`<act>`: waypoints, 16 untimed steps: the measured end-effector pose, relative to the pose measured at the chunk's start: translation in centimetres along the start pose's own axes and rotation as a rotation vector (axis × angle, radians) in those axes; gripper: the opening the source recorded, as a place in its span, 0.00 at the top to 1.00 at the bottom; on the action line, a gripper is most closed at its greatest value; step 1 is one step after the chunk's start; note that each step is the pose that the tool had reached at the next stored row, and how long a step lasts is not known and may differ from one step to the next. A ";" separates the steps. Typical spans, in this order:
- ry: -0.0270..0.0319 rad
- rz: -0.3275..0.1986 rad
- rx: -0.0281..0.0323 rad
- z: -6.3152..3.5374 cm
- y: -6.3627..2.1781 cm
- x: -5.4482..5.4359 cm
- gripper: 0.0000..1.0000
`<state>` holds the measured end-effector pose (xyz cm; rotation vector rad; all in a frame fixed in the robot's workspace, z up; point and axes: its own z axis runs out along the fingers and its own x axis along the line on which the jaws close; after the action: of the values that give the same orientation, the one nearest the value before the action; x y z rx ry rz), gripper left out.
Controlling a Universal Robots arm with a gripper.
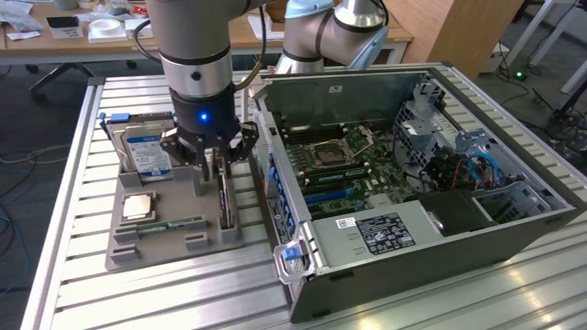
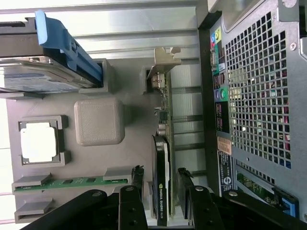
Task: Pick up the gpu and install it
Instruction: 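Pick up the gpu and move the gpu toward the slot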
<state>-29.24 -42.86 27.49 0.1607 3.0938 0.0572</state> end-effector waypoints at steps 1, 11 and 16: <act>0.0000 0.000 0.0000 0.06 0.00 0.0 0.58; 0.0005 0.000 0.0007 1.10 -0.03 -0.2 0.58; 0.0007 0.000 0.0009 1.52 -0.03 -0.2 0.58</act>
<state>-28.94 -42.86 25.98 0.1609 3.0946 0.0558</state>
